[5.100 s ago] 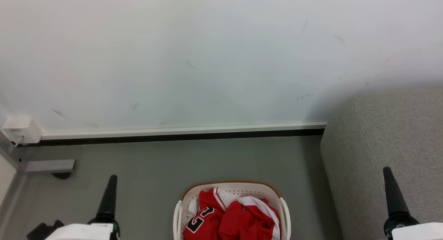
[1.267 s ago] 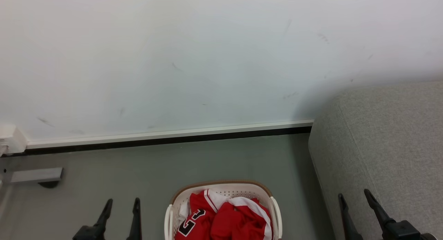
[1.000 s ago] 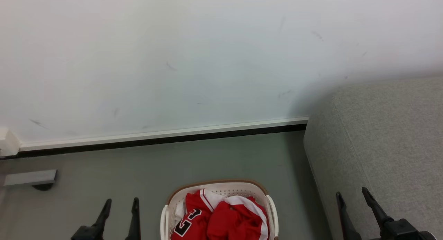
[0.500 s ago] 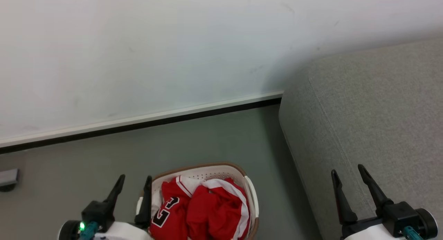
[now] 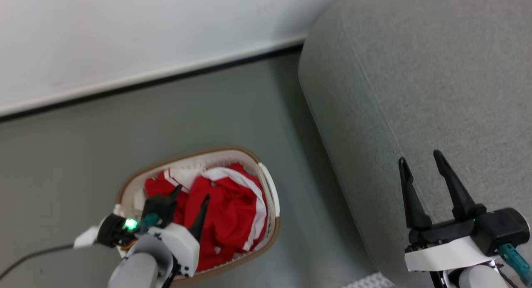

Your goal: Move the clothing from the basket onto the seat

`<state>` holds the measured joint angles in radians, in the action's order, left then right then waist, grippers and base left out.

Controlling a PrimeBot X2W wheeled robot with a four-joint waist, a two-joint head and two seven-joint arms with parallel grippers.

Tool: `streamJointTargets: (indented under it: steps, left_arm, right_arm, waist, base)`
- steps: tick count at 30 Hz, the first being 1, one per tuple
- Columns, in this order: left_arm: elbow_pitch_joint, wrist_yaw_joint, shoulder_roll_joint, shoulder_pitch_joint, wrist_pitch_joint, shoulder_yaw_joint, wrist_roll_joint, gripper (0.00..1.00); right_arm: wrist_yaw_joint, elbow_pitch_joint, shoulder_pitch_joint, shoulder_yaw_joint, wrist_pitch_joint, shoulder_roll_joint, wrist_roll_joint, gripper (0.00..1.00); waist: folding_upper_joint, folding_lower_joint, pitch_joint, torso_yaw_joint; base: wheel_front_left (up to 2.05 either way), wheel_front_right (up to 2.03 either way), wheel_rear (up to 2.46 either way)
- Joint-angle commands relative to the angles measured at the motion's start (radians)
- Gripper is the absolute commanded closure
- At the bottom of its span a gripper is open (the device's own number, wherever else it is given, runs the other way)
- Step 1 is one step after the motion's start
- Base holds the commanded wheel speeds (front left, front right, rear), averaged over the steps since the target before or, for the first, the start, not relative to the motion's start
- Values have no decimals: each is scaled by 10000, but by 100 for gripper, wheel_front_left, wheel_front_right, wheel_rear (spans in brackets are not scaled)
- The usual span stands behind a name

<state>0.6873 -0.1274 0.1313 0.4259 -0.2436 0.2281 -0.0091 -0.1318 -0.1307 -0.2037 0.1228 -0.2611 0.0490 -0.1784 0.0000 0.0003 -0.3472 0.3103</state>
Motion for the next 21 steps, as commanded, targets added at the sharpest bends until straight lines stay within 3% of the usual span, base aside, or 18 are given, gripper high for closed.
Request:
streamJointTargets:
  steps: [1, 11, 21]
  left_arm:
    - [531, -35, 142, 537, 231, 257, 79, 0]
    - [2506, -18, 605, 3118, 1206, 2123, -496, 0]
    - [3857, -20, 851, 4844, 1654, 3014, -1117, 0]
  right_arm:
    - [21, 199, -235, 36, -28, -4, -119, 0]
    - [21, 1497, -1054, 77, -28, -4, -455, 0]
    - [21, 2430, -1438, 146, -28, -3, -306, 0]
  waist:
    - [0, -3, -1055, 409]
    - [0, -3, -3567, 398]
    - [0, -3, -5000, 267]
  base:
    - [0, 0, 0]
    - [0, 0, 0]
    - [0, 0, 0]
